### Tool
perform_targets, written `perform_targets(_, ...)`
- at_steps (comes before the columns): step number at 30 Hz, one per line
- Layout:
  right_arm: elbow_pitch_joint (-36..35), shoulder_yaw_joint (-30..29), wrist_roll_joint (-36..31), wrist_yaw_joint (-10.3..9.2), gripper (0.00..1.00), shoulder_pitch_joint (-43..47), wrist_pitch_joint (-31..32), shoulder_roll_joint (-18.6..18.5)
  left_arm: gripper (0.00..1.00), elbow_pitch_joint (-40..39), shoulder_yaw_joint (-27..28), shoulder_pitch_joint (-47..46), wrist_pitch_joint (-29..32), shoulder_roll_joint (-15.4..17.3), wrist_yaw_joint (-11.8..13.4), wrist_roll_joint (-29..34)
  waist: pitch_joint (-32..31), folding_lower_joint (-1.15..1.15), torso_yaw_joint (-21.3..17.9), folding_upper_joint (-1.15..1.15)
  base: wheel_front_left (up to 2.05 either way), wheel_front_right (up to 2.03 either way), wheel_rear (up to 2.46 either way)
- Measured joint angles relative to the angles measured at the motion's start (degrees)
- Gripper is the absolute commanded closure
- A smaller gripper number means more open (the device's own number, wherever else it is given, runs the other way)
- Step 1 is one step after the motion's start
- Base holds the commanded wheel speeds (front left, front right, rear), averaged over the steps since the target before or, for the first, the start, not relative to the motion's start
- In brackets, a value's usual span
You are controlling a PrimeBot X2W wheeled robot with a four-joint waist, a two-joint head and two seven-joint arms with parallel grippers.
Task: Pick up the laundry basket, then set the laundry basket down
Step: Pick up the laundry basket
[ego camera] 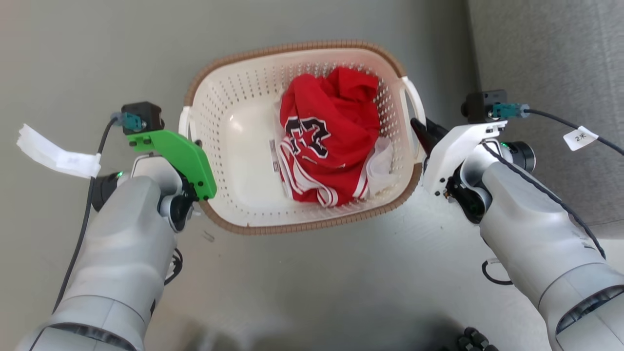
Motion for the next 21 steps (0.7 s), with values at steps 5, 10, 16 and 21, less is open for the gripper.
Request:
perform_targets(5,0.1,0.8,1.3,0.0,1.0,0.9,1.9,0.0,1.0,0.7,-0.5,0.9,1.7,0.0,-0.4,-1.0,-3.0,0.0,-0.1,0.0,0.0,0.0,0.0)
perform_targets(10,0.2,1.7,2.9,0.0,1.0,1.6,3.7,0.1,1.0,1.4,-0.7,1.8,2.6,0.0,-0.5,-1.7,-6.2,0.0,-0.2,0.0,0.0,0.0,0.0)
perform_targets(16,0.6,2.5,4.3,0.0,1.0,3.3,5.9,0.2,1.0,1.9,-1.2,3.6,4.1,0.0,-0.9,-3.6,-10.2,0.0,-0.3,0.0,0.0,0.0,0.0)
perform_targets(21,0.8,3.5,6.1,0.0,1.0,4.7,8.1,0.4,1.0,2.9,-1.3,5.0,5.5,0.0,-1.0,-4.5,-13.7,0.0,-0.3,0.0,0.0,0.0,0.0)
